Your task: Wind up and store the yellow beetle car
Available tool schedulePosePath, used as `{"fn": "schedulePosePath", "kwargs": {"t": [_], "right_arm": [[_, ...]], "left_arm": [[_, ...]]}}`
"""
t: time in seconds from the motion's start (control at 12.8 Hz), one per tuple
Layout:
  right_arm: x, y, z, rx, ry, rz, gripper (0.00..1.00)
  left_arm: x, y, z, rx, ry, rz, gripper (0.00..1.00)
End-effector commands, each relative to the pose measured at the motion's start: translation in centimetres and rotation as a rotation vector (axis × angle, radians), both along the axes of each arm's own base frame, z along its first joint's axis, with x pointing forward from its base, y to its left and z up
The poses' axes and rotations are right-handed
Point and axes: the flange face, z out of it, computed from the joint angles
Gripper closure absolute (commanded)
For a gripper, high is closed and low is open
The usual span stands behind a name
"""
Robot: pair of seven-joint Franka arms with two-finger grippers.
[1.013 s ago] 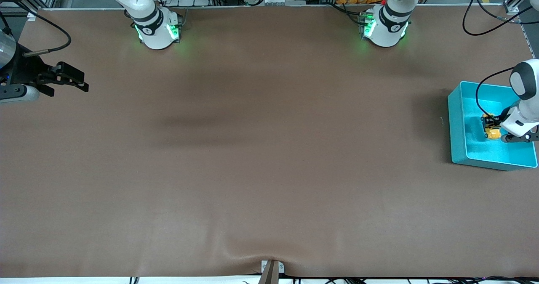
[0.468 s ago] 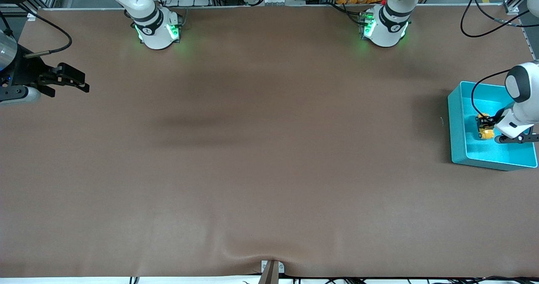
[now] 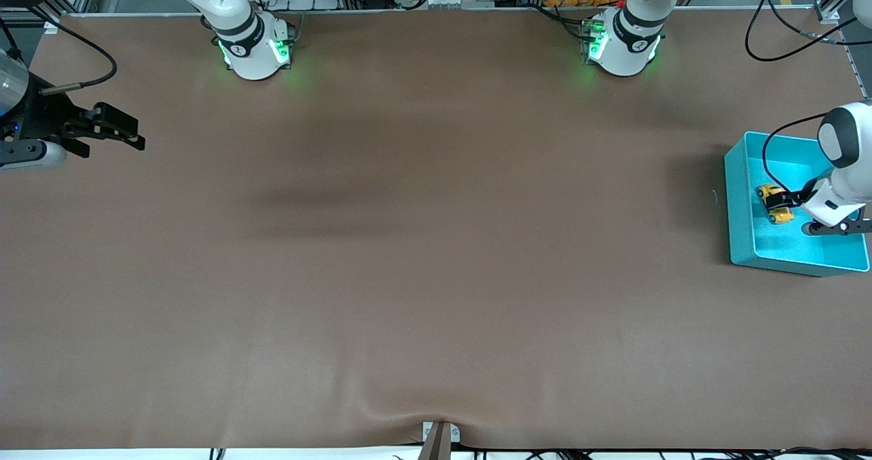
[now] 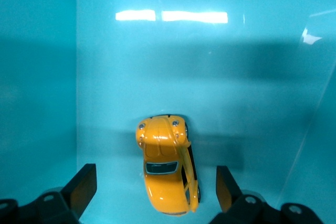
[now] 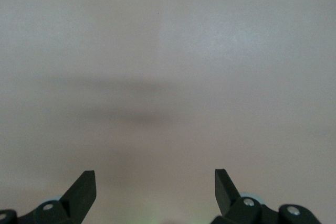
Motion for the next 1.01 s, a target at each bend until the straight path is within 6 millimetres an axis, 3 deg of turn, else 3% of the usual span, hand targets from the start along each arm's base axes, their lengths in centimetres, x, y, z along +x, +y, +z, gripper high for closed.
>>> {"fn": "schedulePosePath", "kwargs": {"t": [0.0, 0.16, 0.31, 0.55, 0.7, 0.94], "right_arm": [[-0.1, 0.2, -0.1, -0.008, 0.000, -0.014, 0.00], [-0.1, 0.2, -0.1, -0.008, 0.000, -0.012, 0.00], [-0.1, 0.2, -0.1, -0.008, 0.000, -0.012, 0.00], [0.0, 0.3, 0.0, -0.008, -0.003, -0.011, 0.00], [0.0, 0.3, 0.0, -0.008, -0.004, -0.013, 0.00], [0.0, 0.3, 0.0, -0.008, -0.010, -0.011, 0.00]], "left_arm": [[0.8, -0.8, 3.3, 0.036, -0.046, 0.010, 0.00], [1.7, -2.5, 6.7, 0.063, -0.060, -0.018, 0.00], [3.2, -4.5, 11.5, 0.080, -0.050, -0.033, 0.00], [6.8, -9.1, 22.9, -0.010, -0.051, 0.038, 0.00], [8.0, -11.9, 30.5, -0.051, -0.056, 0.044, 0.00], [7.5, -15.8, 37.1, -0.114, -0.070, 0.026, 0.00]]}}
